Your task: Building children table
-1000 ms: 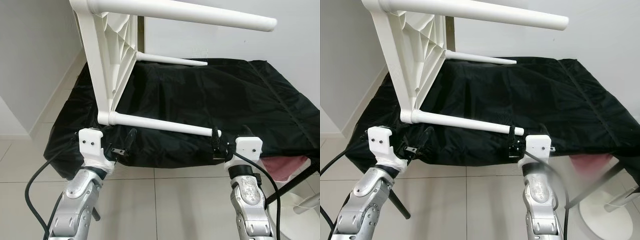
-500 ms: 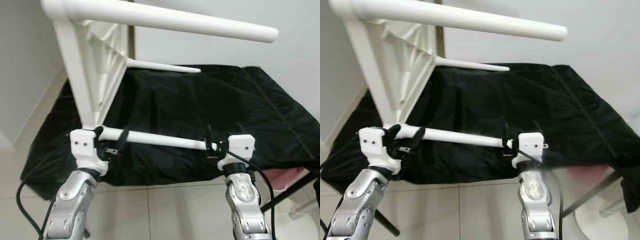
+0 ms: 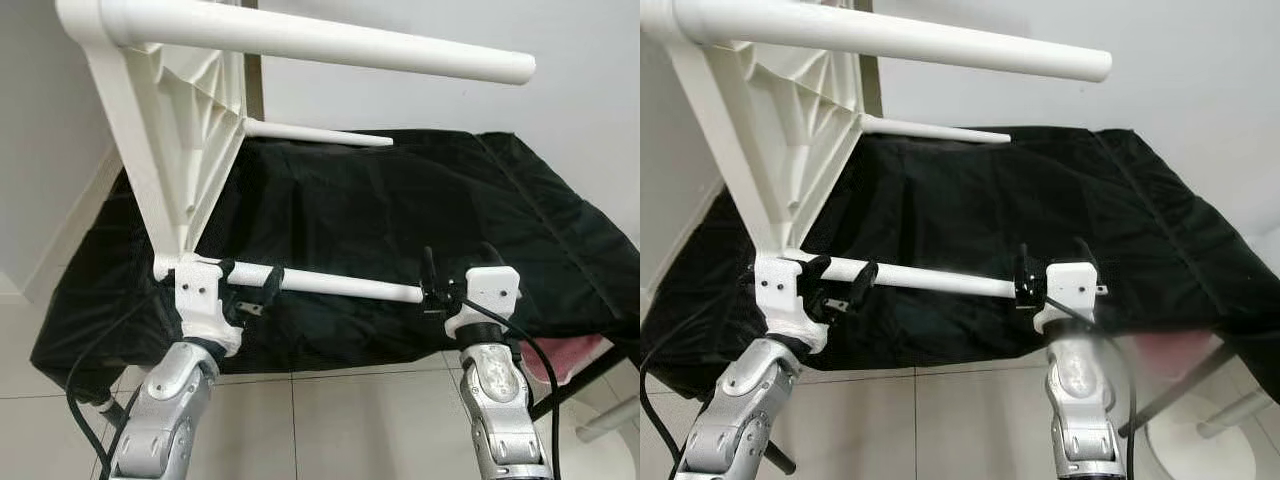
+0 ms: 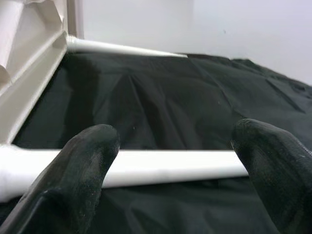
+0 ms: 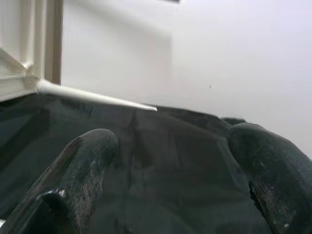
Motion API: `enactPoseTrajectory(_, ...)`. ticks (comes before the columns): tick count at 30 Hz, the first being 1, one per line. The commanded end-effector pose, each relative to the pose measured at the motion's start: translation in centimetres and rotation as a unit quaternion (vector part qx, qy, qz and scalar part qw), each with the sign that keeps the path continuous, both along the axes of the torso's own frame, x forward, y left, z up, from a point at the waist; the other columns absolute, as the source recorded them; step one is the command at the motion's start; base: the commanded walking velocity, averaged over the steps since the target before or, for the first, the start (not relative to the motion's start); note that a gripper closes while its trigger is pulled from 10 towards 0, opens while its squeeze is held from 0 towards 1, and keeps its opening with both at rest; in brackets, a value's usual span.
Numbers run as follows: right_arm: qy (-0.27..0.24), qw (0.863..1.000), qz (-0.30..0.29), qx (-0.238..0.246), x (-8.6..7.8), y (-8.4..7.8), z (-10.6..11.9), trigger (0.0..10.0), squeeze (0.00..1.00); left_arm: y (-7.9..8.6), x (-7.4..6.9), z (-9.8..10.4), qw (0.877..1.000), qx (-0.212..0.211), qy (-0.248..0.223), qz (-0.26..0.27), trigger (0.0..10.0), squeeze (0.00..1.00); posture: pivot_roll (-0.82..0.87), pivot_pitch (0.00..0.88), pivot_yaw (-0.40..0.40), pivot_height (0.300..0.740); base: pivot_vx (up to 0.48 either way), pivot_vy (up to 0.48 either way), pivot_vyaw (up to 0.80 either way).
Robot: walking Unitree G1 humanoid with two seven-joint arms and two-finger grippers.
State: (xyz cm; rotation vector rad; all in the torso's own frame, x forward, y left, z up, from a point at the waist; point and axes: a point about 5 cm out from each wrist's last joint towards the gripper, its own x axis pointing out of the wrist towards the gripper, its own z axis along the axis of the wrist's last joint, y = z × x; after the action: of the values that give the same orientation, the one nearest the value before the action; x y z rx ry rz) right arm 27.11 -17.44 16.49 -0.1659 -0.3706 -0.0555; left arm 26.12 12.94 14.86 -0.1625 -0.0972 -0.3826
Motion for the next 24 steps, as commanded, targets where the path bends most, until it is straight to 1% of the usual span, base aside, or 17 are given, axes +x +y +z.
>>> enactPoseTrajectory(1,-0.014,1.0,0.018,0.01,0.3,-0.1,0.6,10.0,1.0,-0.5,0.3,-0.1,1.0,-0.011,0.011,-0.022,10.0,1.0,-0.01,0.024,0.004,0.74,0.0,0.0,0.0)
enactPoseTrajectory(2,-0.023,1.0,0.017,0.007,0.6,-0.3,1.1,10.0,1.0,-0.6,0.5,-0.2,0.999,-0.016,0.021,-0.022,10.0,1.0,-0.01,0.021,0.007,0.74,0.0,0.0,0.0)
enactPoseTrajectory(3,-0.023,1.0,0.017,0.007,0.6,-0.3,1.1,10.0,1.0,-0.6,0.5,-0.2,0.999,-0.016,0.021,-0.022,10.0,1.0,-0.01,0.021,0.007,0.74,0.0,0.0,0.0)
enactPoseTrajectory(4,-0.031,0.999,0.005,-0.006,0.8,-0.7,1.6,10.0,1.0,-0.8,0.7,-0.6,0.999,-0.012,0.046,-0.018,10.0,1.0,-0.01,0.017,0.012,0.74,0.0,0.0,0.0)
enactPoseTrajectory(5,-0.031,0.999,0.005,-0.006,0.8,-0.7,1.6,10.0,1.0,-0.8,0.7,-0.6,0.999,-0.012,0.046,-0.018,10.0,1.0,-0.01,0.017,0.012,0.74,0.0,0.0,0.0)
enactPoseTrajectory(6,-0.041,0.999,-0.007,-0.033,0.9,-1.0,2.1,10.0,1.0,-1.0,0.9,-0.8,0.998,-0.007,0.067,-0.021,10.0,0.77,-0.01,0.017,0.012,0.74,0.0,0.0,0.0)
enactPoseTrajectory(7,-0.058,0.996,-0.021,-0.069,1.2,-1.1,3.0,10.0,0.0,-1.3,1.2,-1.0,0.996,-0.006,0.092,-0.022,10.0,0.0,-0.02,0.012,0.016,0.74,0.0,0.0,0.0)
enactPoseTrajectory(8,-0.072,0.992,-0.022,-0.106,1.6,-0.9,4.0,10.0,0.0,-1.6,1.5,-0.8,0.995,-0.008,0.098,-0.02,10.0,0.0,-0.02,0.012,0.02,0.74,0.0,0.0,0.0)
enactPoseTrajectory(9,-0.072,0.992,-0.022,-0.106,1.6,-0.9,4.0,10.0,0.0,-1.6,1.5,-0.8,0.995,-0.008,0.098,-0.02,10.0,0.0,-0.02,0.012,0.02,0.74,0.0,0.0,0.0)
enactPoseTrajectory(10,-0.09,0.985,-0.019,-0.143,2.1,-0.4,5.2,10.0,0.0,-1.7,1.8,-0.2,0.995,-0.013,0.099,-0.014,10.0,0.0,-0.02,0.012,0.022,0.74,0.0,0.0,0.0)
enactPoseTrajectory(12,-0.104,0.981,-0.019,-0.163,2.3,0.0,5.9,10.0,0.0,-1.6,2.1,-0.3,0.992,-0.028,0.119,-0.005,10.0,0.0,-0.02,0.014,0.025,0.74,0.0,0.0,0.0)
enactPoseTrajectory(15,-0.115,0.978,-0.018,-0.174,2.5,0.3,6.3,10.0,0.0,-1.4,2.4,-0.3,0.991,-0.036,0.129,0.008,10.0,0.0,-0.02,0.014,0.025,0.74,0.0,0.0,0.0)
enactPoseTrajectory(17,-0.135,0.971,-0.01,-0.199,2.7,0.8,6.9,10.0,0.0,-0.9,3.0,-0.5,0.986,-0.06,0.154,0.029,10.0,0.0,-0.01,0.02,0.027,0.74,0.0,0.0,0.0)
enactPoseTrajectory(18,-0.142,0.968,-0.006,-0.206,2.7,1.1,7.0,10.0,0.0,-0.6,3.3,-0.6,0.984,-0.062,0.16,0.042,10.0,0.0,-0.01,0.02,0.027,0.74,0.0,0.0,0.0)
enactPoseTrajectory(20,-0.146,0.967,-0.003,-0.209,2.8,1.3,7.1,10.0,0.0,-0.4,3.5,-0.7,0.983,-0.061,0.163,0.05,10.0,0.0,-0.01,0.02,0.027,0.74,0.0,0.0,0.0)
enactPoseTrajectory(21,-0.154,0.963,-0.001,-0.222,2.7,1.5,7.3,10.0,0.0,-0.2,3.7,-0.8,0.982,-0.061,0.169,0.058,10.0,0.0,-0.01,0.02,0.027,0.74,0.0,0.0,0.0)
enactPoseTrajectory(24,-0.154,0.963,-0.001,-0.222,2.7,1.5,7.3,10.0,0.0,-0.2,3.7,-0.8,0.982,-0.061,0.169,0.058,10.0,0.0,-0.01,0.02,0.027,0.74,0.0,0.0,0.0)
